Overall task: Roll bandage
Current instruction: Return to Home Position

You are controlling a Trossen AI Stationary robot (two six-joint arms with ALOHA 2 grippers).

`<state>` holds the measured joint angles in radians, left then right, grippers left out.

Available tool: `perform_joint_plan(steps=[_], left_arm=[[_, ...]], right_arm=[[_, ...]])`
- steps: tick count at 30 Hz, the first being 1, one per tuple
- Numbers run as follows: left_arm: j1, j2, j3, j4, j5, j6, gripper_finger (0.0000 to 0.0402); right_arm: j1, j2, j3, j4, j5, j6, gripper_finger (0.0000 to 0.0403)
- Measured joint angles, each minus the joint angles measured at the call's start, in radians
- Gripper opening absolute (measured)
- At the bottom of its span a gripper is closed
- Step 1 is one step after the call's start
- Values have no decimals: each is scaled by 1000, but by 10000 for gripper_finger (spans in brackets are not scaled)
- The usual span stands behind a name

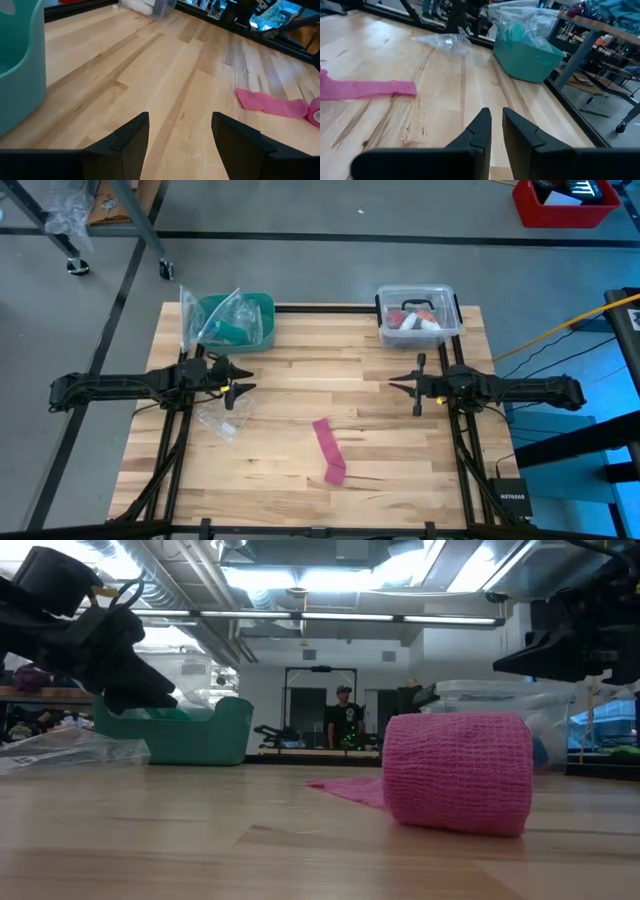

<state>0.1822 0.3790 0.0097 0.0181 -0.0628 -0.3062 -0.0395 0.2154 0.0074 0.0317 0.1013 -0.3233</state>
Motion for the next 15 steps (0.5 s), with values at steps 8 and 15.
perform_joint_plan(steps=[8,15], left_arm=[[-3,-132,0,0,0,-7,205],[-19,-247,0,0,0,-8,205]], right_arm=[[0,-81,0,2,0,0,51],[0,-164,0,8,1,0,51]])
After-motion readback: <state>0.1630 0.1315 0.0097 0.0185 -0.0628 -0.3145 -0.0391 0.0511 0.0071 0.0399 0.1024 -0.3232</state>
